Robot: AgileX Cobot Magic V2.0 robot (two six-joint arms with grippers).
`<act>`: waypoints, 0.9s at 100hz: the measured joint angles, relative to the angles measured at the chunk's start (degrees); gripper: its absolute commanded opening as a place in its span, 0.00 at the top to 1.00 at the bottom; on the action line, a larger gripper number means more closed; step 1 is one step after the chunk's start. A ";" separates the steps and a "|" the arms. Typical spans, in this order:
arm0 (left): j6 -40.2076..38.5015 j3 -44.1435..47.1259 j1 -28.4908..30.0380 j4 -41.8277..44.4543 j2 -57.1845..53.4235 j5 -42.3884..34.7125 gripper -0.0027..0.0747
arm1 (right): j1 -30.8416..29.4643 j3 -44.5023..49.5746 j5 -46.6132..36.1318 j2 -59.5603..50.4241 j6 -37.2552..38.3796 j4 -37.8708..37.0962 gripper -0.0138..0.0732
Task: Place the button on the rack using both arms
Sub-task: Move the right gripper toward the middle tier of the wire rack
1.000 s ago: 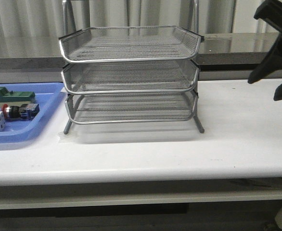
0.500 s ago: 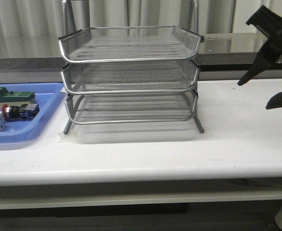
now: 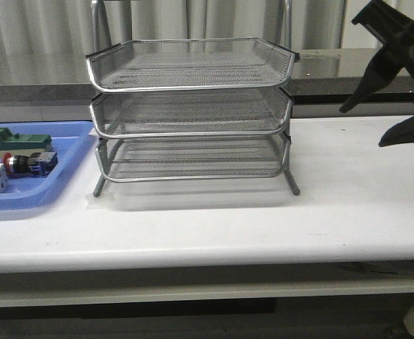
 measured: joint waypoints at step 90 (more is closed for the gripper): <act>0.00 0.00 0.00 0.00 0.00 0.00 0.99 | 0.00 -8.50 17.31 21.10 -58.46 54.67 0.37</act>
